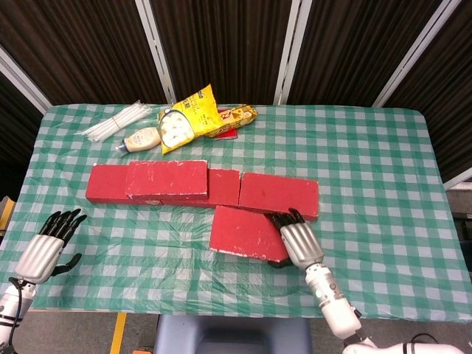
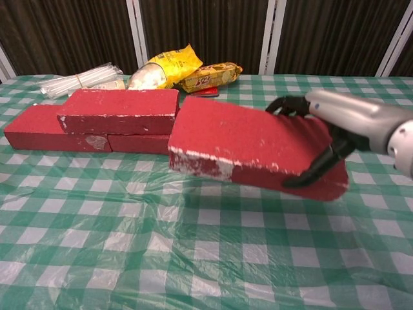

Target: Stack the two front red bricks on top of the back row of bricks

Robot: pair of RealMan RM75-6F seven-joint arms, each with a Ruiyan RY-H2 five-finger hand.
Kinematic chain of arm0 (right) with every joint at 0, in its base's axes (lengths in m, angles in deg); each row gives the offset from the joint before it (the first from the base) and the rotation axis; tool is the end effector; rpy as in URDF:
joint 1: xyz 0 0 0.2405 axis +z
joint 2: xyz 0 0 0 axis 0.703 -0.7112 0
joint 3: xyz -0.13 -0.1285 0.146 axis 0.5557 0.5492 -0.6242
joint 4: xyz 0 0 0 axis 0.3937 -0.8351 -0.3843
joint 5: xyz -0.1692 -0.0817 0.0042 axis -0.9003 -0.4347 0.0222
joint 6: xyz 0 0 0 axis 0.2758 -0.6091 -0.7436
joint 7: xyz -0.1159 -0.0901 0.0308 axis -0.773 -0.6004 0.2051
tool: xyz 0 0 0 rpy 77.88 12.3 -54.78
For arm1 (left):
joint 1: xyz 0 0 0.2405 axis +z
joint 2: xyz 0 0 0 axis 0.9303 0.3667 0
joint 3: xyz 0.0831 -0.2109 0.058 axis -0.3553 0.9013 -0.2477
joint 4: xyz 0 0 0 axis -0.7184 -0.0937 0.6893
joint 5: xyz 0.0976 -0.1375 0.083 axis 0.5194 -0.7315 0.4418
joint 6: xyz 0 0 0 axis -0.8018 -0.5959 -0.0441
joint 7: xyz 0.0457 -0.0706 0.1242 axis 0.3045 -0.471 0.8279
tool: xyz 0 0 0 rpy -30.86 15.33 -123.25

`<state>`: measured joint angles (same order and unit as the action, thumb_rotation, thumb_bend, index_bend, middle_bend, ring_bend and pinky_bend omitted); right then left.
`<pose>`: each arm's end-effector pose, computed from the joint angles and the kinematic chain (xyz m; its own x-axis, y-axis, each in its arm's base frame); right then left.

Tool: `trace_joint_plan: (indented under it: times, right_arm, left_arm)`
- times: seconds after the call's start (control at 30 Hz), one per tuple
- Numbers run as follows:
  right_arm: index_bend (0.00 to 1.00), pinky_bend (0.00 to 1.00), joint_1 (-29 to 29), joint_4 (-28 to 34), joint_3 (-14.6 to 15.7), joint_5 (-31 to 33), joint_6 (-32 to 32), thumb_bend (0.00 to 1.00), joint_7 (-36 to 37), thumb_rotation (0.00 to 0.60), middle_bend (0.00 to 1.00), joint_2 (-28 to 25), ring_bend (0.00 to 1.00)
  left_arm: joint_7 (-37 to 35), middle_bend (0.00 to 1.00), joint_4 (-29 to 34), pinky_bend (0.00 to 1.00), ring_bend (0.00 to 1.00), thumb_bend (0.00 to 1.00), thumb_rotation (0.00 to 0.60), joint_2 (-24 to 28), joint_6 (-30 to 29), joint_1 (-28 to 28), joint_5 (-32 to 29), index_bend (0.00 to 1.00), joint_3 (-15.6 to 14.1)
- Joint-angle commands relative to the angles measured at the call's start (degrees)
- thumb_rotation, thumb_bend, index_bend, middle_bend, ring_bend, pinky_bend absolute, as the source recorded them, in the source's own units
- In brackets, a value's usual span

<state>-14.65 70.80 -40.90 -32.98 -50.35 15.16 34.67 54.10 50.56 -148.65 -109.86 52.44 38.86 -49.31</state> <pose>-0.1103 -0.2551 0.0266 0.3184 -0.3021 0.8985 -0.9344 -0.2598 0.2437 -0.3061 0.2270 0.1302 0.4880 0.1101 0.8659 0.8561 -0.2540 -0.4502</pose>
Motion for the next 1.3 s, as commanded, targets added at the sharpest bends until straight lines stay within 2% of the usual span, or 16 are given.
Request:
trace_joint_plan:
  times: [0.03,0.13,0.27,0.47,0.6,0.7,0.9,1.3]
  right_arm:
    - [0.53,0.19,9.5,-4.73,-11.09,10.88,9.4,0.12,0.23,0.6,0.48,-6.29,0.44]
    - [0.53,0.19,13.12,-8.29,-13.63,15.62,13.58,0.13,1.59,0.6,0.48,-8.68,0.44]
    - [0.53,0.19,16.78,-13.55,-14.45,18.59,17.11,0.13,2.7,0.6,0.48,-10.58,0.44]
    - [0.52,0.19,22.24,-24.43,-12.05,20.21,25.05,0.13,5.25,0.6,0.48,-9.53,0.44]
    - [0.52,0.19,25.03,-31.31,-8.95,18.04,29.39,0.13,6.99,0.6,0.48,-6.84,0.44]
    - [0.51,0.19,25.41,-34.16,-8.22,13.99,29.85,0.13,10.26,0.6,0.48,-4.94,0.44]
    - [0.51,0.19,25.37,-36.17,-7.84,10.86,31.32,0.13,17.03,0.6,0.48,-4.42,0.44]
    - [0.51,0.19,26.65,-38.85,-5.51,12.23,32.5,0.13,22.7,0.6,0.48,-2.59,0.44]
  left_arm:
    - [2.46,0.0,-0.08,0.0,0.0,0.35,0.6,-1.19,1.96,-0.06,-1.74,0.0,0.84]
    - [4.15,0.0,-0.42,0.0,0.0,0.35,0.6,-2.1,3.41,-0.29,-2.65,0.0,1.25]
    - [5.93,0.0,-0.92,0.0,0.0,0.35,0.6,-2.91,4.6,-0.36,-3.59,0.0,1.67]
    - [7.33,0.0,-1.9,0.0,0.0,0.35,0.6,-3.81,5.51,-0.58,-4.66,0.0,2.61]
    - [8.05,0.0,-2.27,0.0,0.0,0.35,0.6,-4.19,5.06,-0.52,-4.8,0.0,3.15]
    - [8.44,0.0,-2.55,0.0,0.0,0.35,0.6,-4.34,4.87,-0.4,-5.02,0.0,3.45]
    - [8.41,0.0,-2.73,0.0,0.0,0.36,0.6,-4.28,5.27,-0.22,-5.57,0.0,3.76]
    - [8.6,0.0,-2.1,0.0,0.0,0.35,0.6,-3.93,5.23,0.06,-5.15,0.0,3.62]
